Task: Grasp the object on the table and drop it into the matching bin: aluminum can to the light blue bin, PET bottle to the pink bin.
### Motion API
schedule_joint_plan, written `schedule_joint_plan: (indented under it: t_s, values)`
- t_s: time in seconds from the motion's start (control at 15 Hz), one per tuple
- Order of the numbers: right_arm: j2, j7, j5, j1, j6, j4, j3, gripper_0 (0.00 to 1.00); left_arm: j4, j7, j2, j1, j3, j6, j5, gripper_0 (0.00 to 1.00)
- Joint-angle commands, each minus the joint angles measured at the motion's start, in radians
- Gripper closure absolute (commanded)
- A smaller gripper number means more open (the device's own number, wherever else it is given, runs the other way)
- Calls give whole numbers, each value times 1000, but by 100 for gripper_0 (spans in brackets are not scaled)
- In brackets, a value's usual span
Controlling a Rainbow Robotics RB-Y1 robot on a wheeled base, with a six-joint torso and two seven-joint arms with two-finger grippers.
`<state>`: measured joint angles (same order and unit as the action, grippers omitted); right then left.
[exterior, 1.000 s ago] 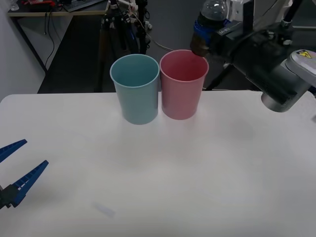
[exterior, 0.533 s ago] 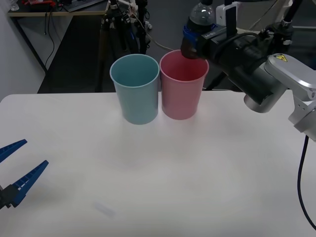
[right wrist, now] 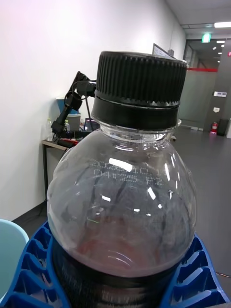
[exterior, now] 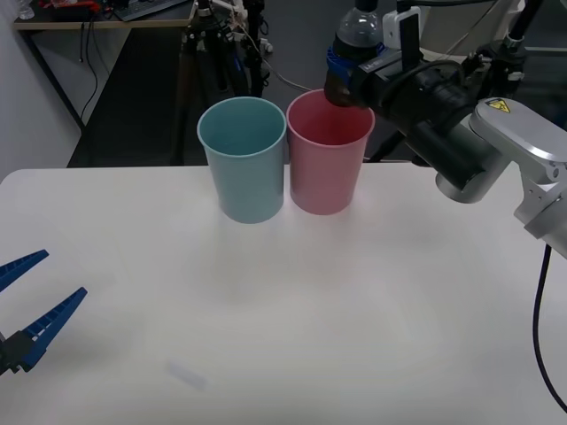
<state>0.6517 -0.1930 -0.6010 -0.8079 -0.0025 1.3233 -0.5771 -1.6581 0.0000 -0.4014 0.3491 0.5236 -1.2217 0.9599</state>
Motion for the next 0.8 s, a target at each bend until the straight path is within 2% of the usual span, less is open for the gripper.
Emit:
schedule_joint_plan:
  t_s: [0.07, 0.8]
  values:
    - [-3, 4, 1, 1, 1, 1, 0, 0, 0, 0, 0, 0, 0, 0, 0, 0]
    - [-4, 9, 14, 6, 27, 51, -1, 0, 0, 0, 0, 0, 0, 0, 0, 0]
